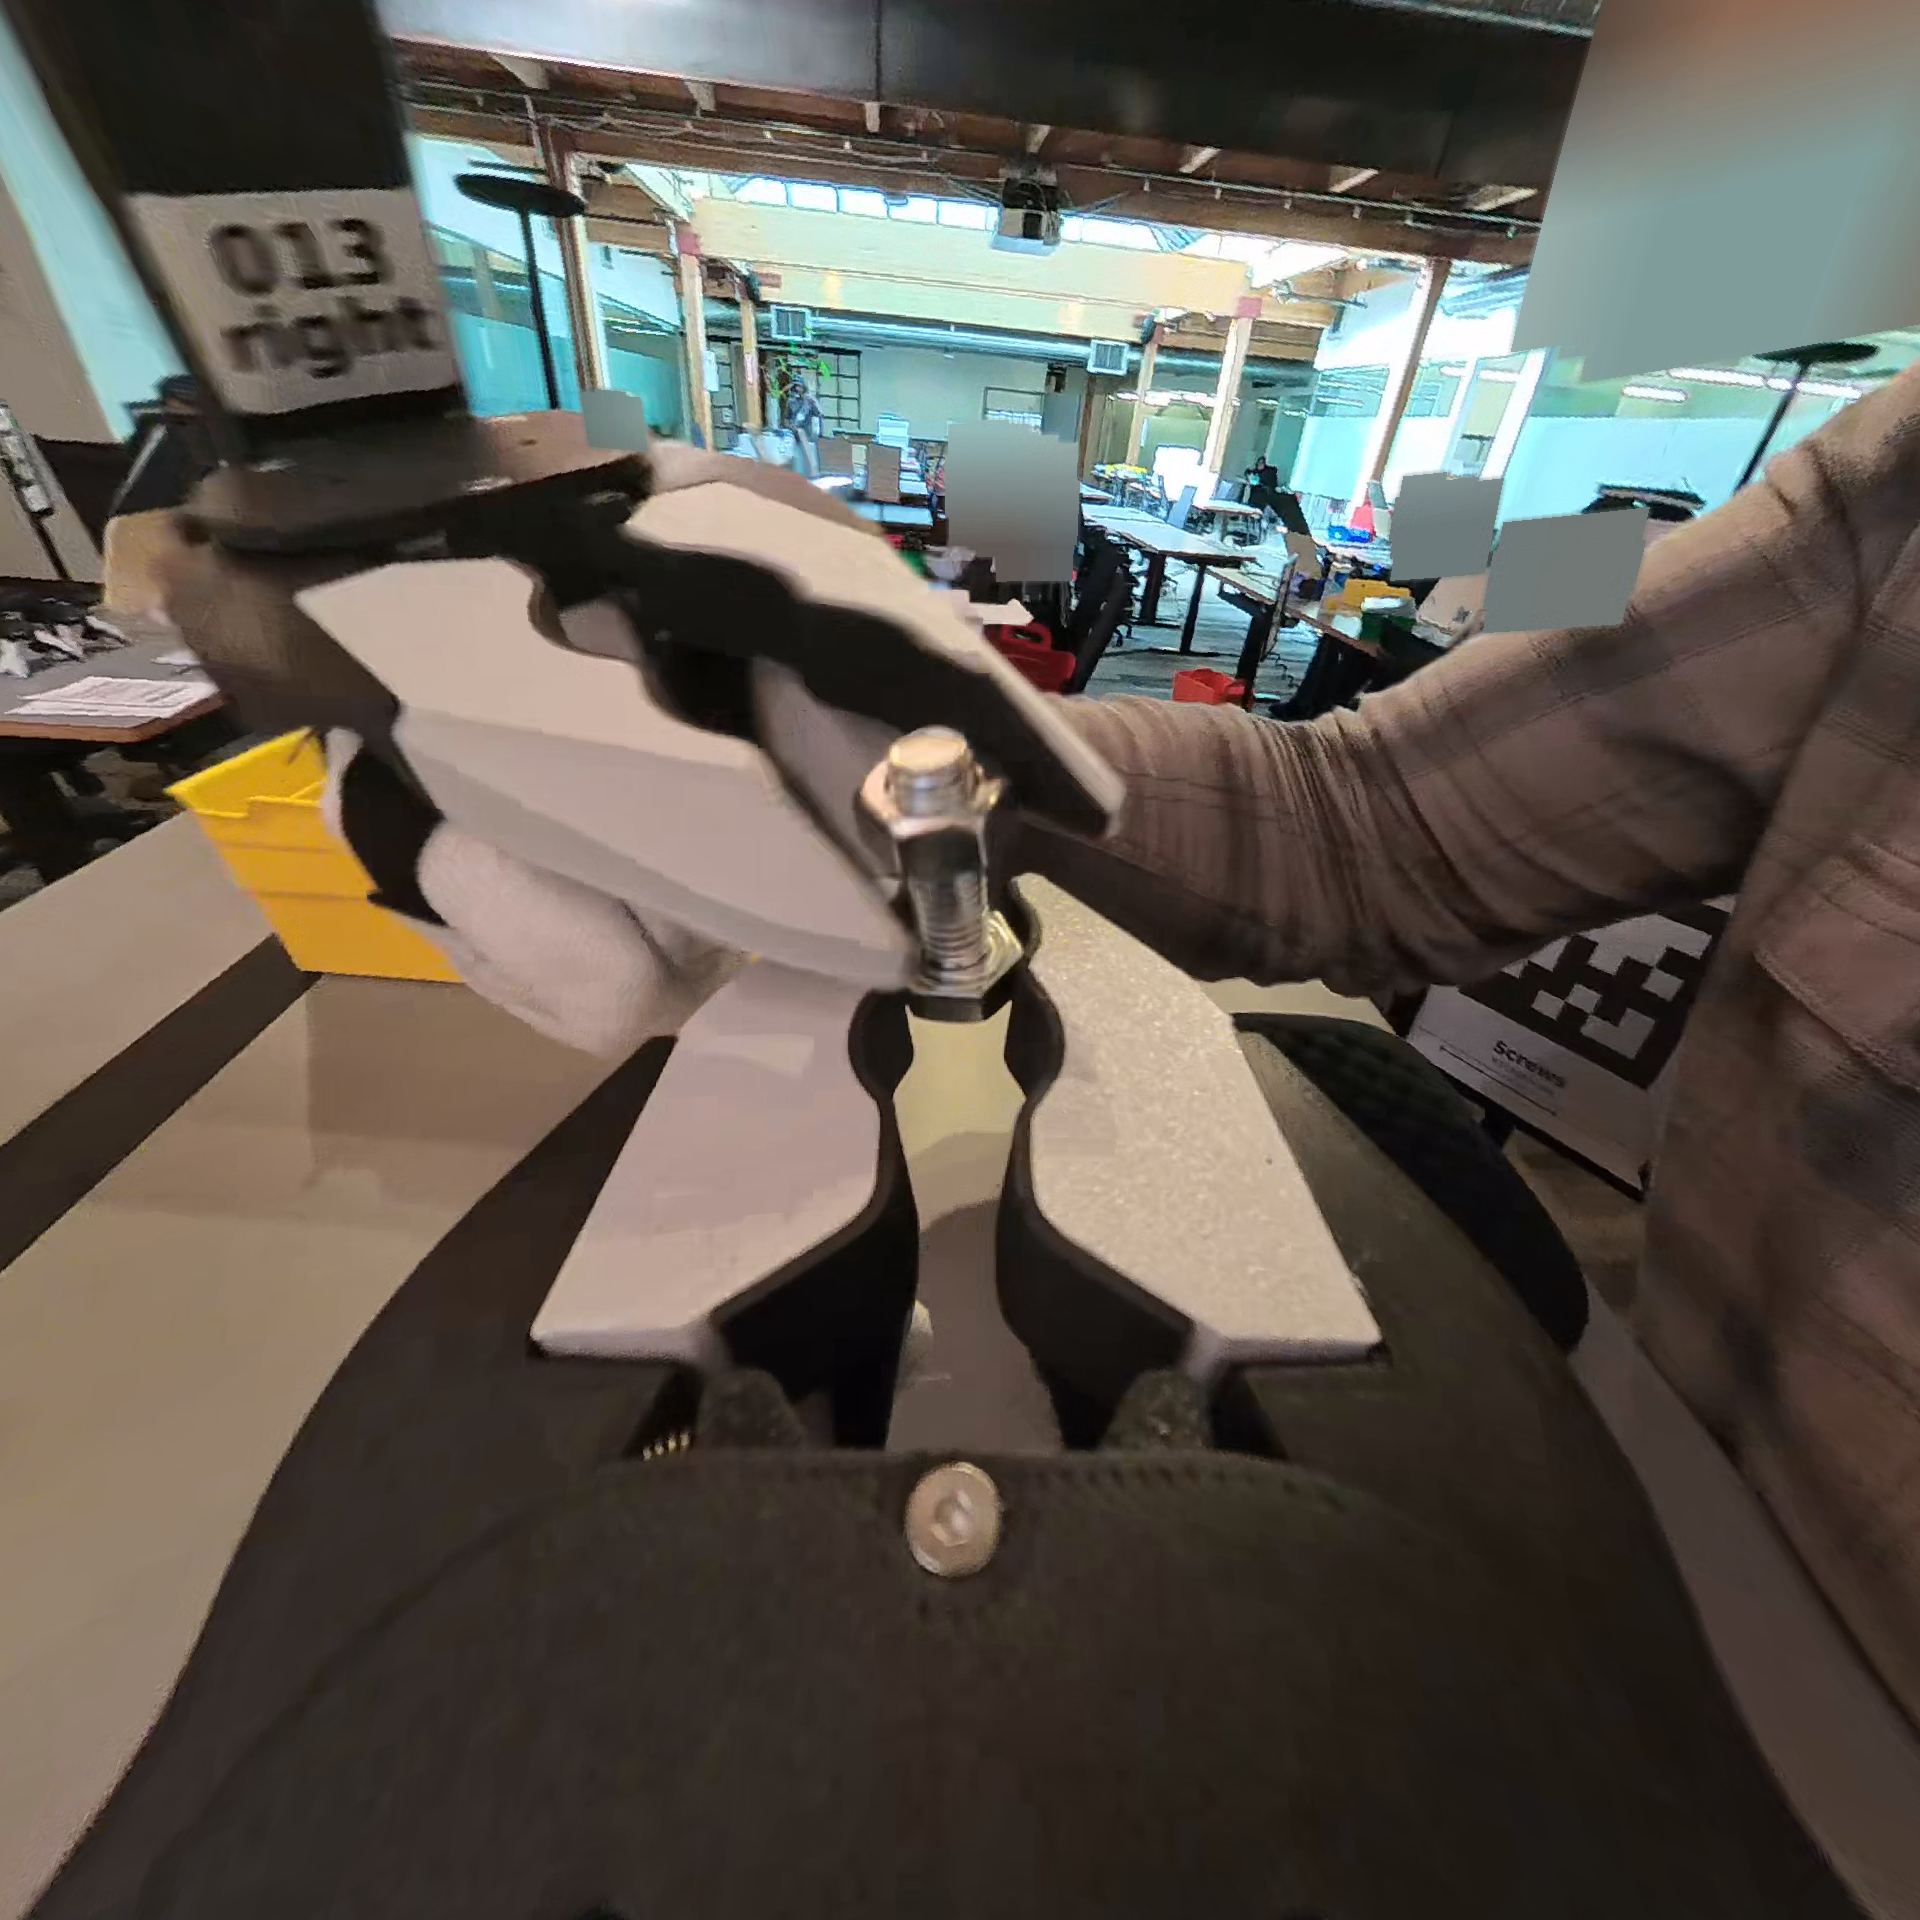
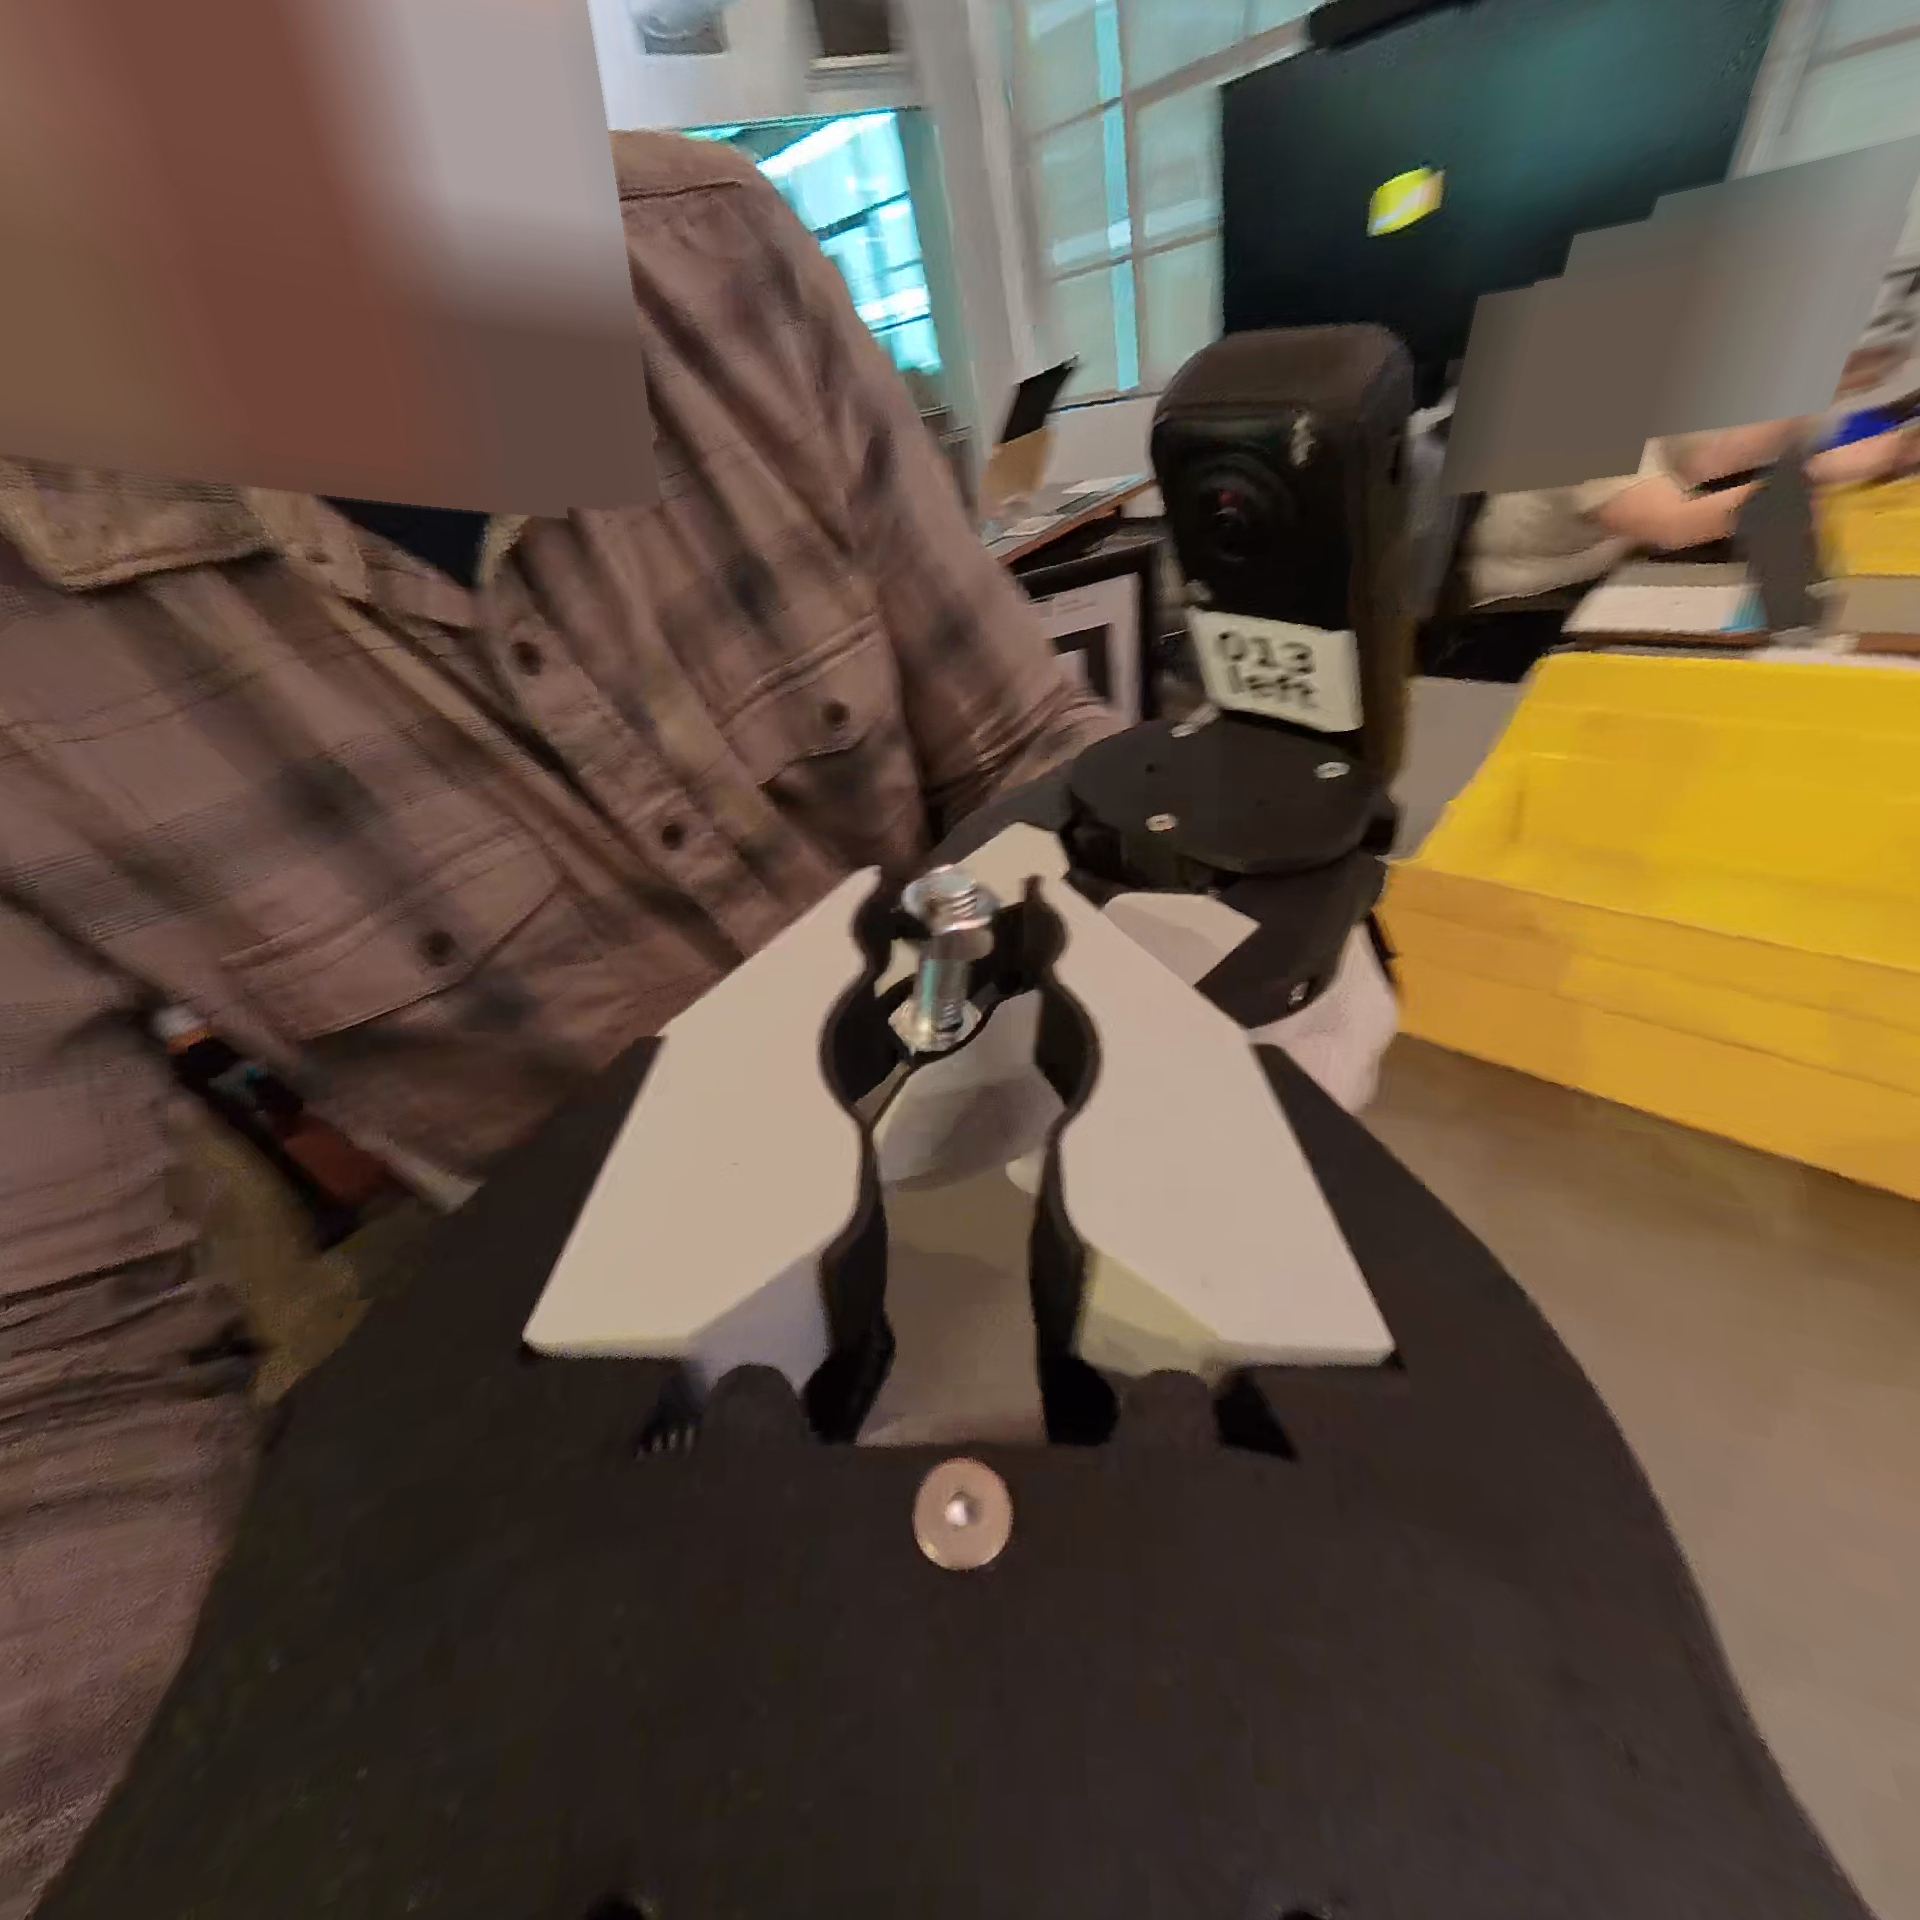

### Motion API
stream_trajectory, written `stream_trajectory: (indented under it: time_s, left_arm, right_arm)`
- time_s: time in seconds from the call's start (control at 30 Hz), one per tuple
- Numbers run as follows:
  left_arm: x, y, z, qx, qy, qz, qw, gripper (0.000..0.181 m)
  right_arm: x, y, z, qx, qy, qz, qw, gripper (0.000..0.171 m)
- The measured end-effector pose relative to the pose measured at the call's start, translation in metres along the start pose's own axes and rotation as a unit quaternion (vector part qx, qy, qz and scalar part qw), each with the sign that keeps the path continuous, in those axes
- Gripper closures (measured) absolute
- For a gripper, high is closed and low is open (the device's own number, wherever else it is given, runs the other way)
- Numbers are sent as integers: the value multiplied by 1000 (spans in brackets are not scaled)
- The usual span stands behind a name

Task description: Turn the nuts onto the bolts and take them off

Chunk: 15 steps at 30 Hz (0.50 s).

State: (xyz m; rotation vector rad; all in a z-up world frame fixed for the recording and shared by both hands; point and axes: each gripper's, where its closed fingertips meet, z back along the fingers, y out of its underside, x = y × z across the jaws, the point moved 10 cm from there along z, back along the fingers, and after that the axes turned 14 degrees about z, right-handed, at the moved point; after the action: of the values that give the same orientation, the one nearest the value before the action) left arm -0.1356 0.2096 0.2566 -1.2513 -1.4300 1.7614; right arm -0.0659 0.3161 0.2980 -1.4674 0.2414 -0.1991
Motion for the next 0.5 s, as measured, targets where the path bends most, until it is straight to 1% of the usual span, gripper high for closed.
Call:
stream_trajectory:
  time_s: [0.03,0.07,0.1,0.17,0.23,0.33,0.43,0.5]
  left_arm:
    - [4,-1,3,-4,-10,2,1000,167]
    - [7,-3,7,-9,-23,1,1000,166]
    - [10,-4,10,-14,-37,2,999,166]
    - [15,-6,15,-16,-64,-3,998,167]
    - [20,-7,17,-18,-95,-5,995,166]
    - [26,-5,19,-23,-131,-3,991,167]
    - [29,-4,19,-25,-155,-5,988,167]
    - [29,-4,18,-21,-164,-10,986,167]
  right_arm:
    - [-2,-2,2,1,38,16,999,133]
    - [-1,-5,4,2,78,31,996,122]
    - [0,-8,8,8,125,46,991,118]
    - [4,-14,14,31,226,69,971,116]
    - [11,-19,18,55,323,74,942,114]
    - [22,-19,16,77,451,64,887,117]
    - [35,-11,3,93,546,59,830,122]
    - [41,-4,-11,99,575,52,810,126]
